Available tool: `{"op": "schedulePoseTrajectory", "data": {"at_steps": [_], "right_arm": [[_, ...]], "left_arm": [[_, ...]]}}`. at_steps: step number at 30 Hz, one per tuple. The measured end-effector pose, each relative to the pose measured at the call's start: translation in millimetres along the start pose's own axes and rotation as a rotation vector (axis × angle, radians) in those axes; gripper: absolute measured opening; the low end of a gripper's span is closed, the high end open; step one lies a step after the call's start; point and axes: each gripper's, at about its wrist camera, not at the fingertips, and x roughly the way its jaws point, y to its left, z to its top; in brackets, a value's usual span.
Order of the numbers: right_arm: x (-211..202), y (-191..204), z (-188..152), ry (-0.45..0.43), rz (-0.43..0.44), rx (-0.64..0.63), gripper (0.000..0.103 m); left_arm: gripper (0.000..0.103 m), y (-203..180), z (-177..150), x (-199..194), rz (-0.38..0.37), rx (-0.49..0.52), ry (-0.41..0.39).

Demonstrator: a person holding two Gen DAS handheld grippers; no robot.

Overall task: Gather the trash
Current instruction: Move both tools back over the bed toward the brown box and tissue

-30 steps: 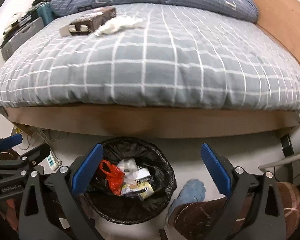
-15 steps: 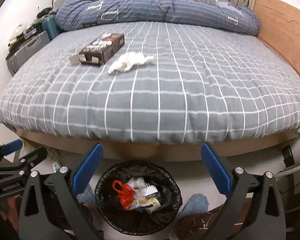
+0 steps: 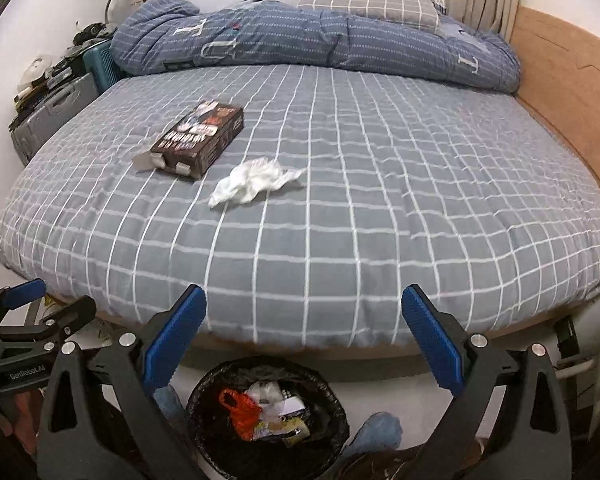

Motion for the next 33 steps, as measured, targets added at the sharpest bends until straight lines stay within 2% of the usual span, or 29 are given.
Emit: {"op": "schedulePoseTrajectory", "data": {"at_steps": [18,33], "right_arm": [[21,-10,78,-0.040,0.007,-0.008,0.094],[74,-8,116,-0.025,0.025,-0.036,0.094]], "left_arm": [[0.097,-3,88,15,-0.013,-0.015,-0.029],[0.097,-6,145,67,0.007,0.010,-0.006]]}}
